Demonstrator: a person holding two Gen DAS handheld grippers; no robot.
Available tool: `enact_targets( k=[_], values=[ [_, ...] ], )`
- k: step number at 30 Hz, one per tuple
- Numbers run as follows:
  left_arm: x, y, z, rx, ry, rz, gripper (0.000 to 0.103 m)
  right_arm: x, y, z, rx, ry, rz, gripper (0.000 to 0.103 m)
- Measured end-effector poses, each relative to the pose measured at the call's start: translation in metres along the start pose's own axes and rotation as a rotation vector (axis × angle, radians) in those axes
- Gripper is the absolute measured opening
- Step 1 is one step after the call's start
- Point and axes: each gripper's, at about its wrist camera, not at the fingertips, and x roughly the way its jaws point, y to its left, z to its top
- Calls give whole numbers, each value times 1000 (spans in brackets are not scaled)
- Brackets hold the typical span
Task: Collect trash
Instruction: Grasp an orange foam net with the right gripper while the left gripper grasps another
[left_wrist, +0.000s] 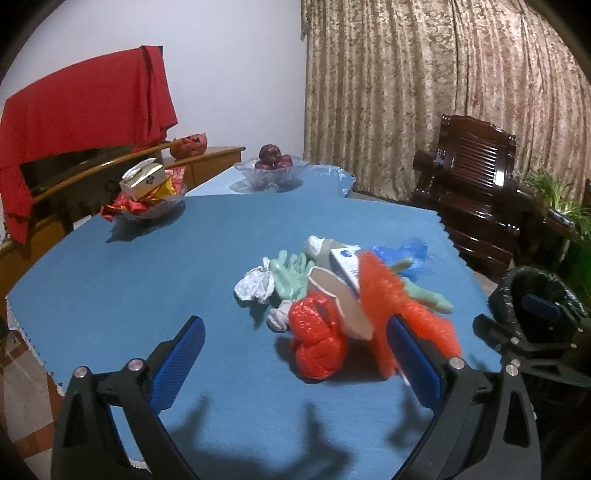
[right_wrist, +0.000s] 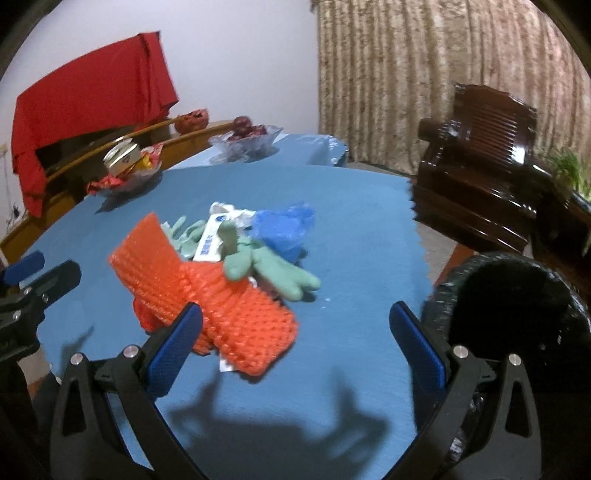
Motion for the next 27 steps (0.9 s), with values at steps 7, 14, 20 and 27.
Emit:
enact_targets(
  k=[7, 14, 20, 27],
  values=[
    [17, 10, -5, -32, 32, -17, 96, 34, 15, -4, -44, 69, 31, 80],
    [24, 9, -7, -23, 45, -28, 93, 53, 22, -11, -67, 139, 114, 48],
    [25, -2, -8, -8, 52, -54, 88, 54, 18, -14, -59, 173, 202, 16],
    [23, -15, -8, 5, 51, -73, 86, 36, 8, -10, -49, 148, 204, 13]
  ],
)
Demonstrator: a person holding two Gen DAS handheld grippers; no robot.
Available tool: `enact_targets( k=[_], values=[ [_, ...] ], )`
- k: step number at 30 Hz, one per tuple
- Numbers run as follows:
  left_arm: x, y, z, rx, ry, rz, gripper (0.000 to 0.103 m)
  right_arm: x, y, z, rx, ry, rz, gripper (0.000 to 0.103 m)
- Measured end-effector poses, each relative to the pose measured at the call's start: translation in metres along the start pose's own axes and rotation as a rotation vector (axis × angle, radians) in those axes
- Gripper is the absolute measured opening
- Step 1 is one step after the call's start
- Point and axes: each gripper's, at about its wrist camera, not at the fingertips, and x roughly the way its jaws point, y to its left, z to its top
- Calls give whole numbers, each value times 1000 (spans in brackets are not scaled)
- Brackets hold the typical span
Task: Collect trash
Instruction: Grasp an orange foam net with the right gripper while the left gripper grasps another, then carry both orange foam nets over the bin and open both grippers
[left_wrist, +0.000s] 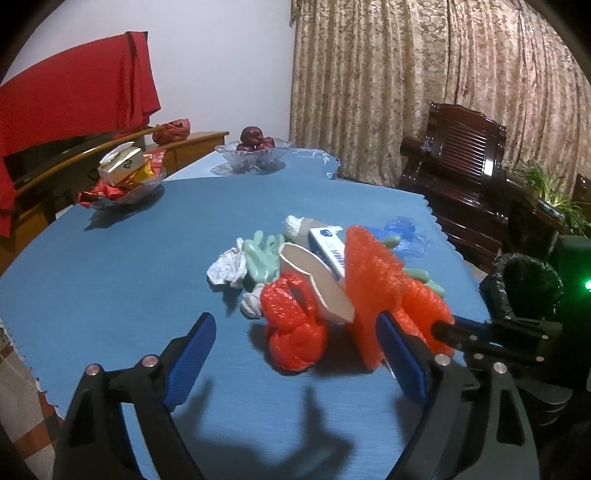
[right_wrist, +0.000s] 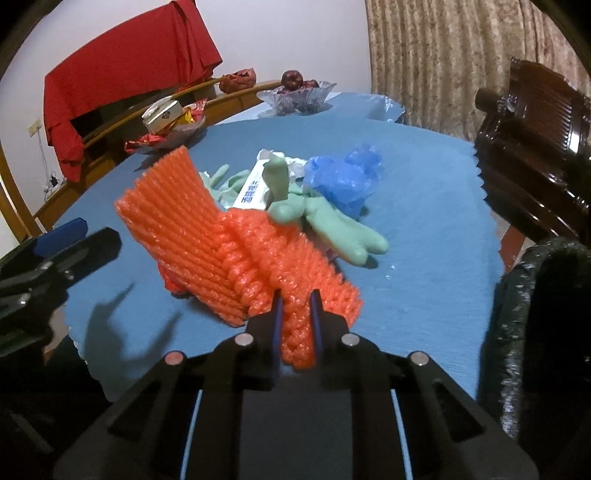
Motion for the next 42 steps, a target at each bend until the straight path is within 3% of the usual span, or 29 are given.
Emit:
enact_targets(
  k=[6, 12, 15, 18, 20, 23, 32, 42],
  values=[
    [2, -16, -3, 14, 2, -33, 83, -23, -10, -1, 17, -28, -38, 13],
    [13, -37, -4, 24, 20, -88, 73, -37, -24, -2, 38, -48, -68, 13],
    [22, -48, -3, 40, 28, -79, 67, -41, -32, -4, 57, -48, -83, 13],
    [33, -51, -4, 32, 50, -90, 50, -45, -38, -6, 65, -49, -99, 13],
    [38, -51, -6, 25, 66, -93, 32, -48, -41, -5, 69, -53, -107, 13],
    [40, -50, -7, 17, 79, -102, 16, -53, -43, -3, 74, -63, -112, 13],
    [9, -51, 12, 17, 2, -115, 11, -82, -49, 3, 83, -120, -118, 13],
    [-22, -92, 39, 64, -59, -231, 11, -136, -76, 0, 133, -198, -199, 13]
  ],
)
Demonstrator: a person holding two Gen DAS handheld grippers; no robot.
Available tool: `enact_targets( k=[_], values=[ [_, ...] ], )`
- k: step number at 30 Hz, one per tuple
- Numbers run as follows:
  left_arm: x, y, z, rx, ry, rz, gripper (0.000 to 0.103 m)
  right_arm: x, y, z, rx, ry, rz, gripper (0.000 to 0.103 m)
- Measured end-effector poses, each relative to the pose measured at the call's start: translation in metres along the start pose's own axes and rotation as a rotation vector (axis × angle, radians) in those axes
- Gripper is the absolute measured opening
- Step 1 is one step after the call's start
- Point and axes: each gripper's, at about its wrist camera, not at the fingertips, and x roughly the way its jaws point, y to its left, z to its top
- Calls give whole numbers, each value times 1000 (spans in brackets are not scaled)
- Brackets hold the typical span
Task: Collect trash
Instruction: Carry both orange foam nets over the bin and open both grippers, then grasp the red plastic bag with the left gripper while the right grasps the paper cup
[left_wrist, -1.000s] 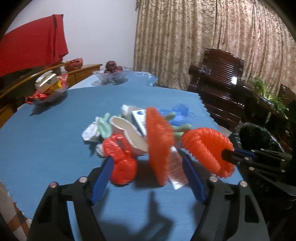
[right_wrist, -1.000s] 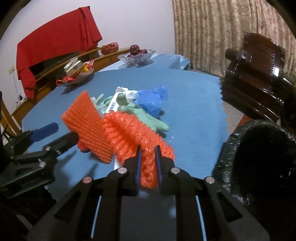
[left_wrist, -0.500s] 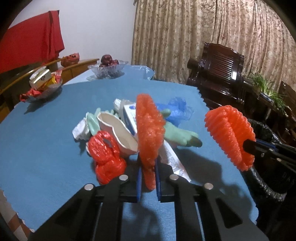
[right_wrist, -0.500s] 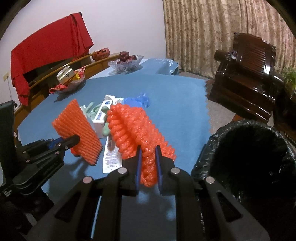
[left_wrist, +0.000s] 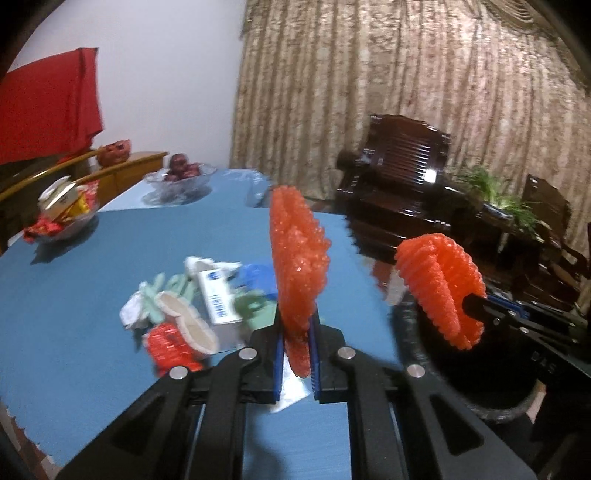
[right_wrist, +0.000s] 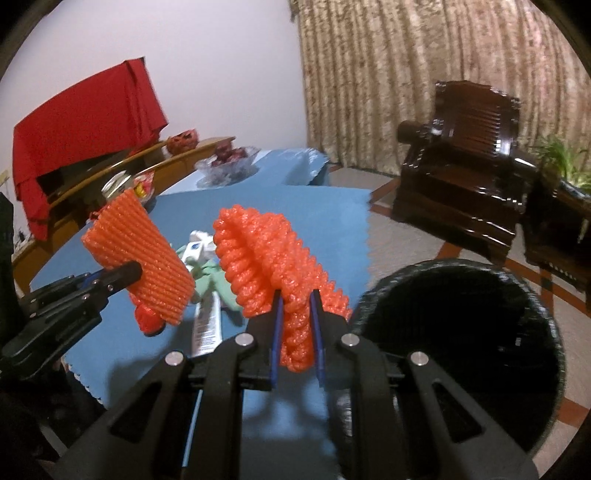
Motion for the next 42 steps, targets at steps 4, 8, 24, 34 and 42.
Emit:
enact_targets(
  k=[4, 8, 24, 34, 42],
  values=[
    [7, -30, 6, 32, 9, -76, 11, -18, -25, -1, 25, -18, -60, 13],
    [15, -62, 7, 67, 15, -146, 11, -33, -52, -4, 55, -28, -125, 13],
    [78, -173, 7, 154, 115, -367, 11, -40, -148, -51, 179, 47, -328, 14],
    [97, -184, -2, 158, 187, -425, 56, -35, -167, -73, 242, 86, -391, 55],
    [76, -148, 4, 146, 118, -330, 88, -50, -155, -63, 222, -20, -394, 94]
  ],
)
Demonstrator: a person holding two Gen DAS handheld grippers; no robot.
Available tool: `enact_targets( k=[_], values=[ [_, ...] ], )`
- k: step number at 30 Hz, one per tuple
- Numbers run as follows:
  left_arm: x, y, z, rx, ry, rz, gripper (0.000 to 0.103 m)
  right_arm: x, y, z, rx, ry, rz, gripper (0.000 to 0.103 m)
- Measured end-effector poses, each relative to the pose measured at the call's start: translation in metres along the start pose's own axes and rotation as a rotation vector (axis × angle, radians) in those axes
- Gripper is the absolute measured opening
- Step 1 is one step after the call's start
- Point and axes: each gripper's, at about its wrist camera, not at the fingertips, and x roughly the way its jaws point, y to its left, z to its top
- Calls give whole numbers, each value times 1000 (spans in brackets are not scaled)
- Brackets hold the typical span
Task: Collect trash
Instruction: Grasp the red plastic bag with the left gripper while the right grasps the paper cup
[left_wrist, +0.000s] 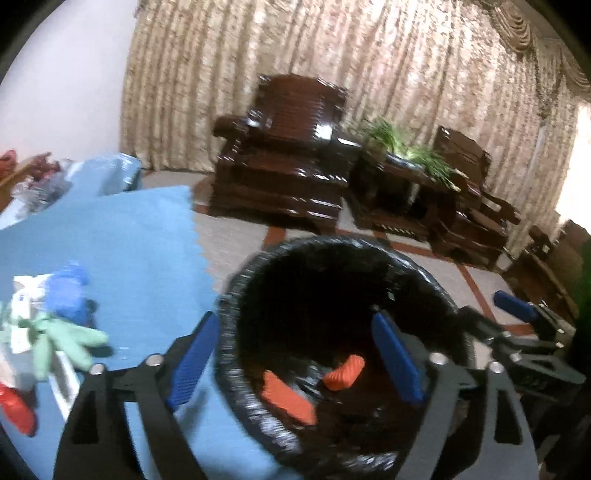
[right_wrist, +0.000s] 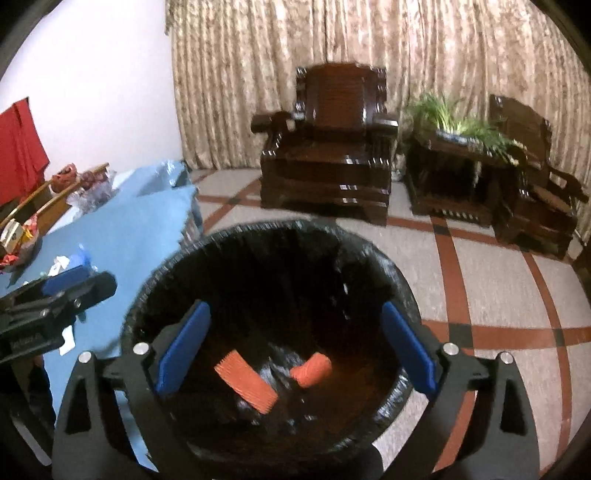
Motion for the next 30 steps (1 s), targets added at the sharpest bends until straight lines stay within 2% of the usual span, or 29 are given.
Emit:
enact_targets(
  k=[3, 10, 15, 20, 26, 30],
  values=[
    [-20, 19, -1, -8, -37, 77, 97, -7, 11, 9, -6, -33, 39, 97],
    [-71, 73, -14, -46, -91, 242, 97, -11, 63, 23, -36, -64, 167, 98],
    [-103, 116, -31, -89, -117, 378, 97, -4, 112, 27, -85, -50, 249, 98],
    [-122, 153, -53, -133, -110, 478, 96, 5, 160, 20, -142, -27, 313, 98],
    [-125, 191, -80, -189, -68, 538, 90, 23, 199, 7, -188, -5, 343, 98],
    [-116, 212, -93, -210, -43, 541, 85, 32, 222, 1, -210, 4, 357, 98]
  ],
)
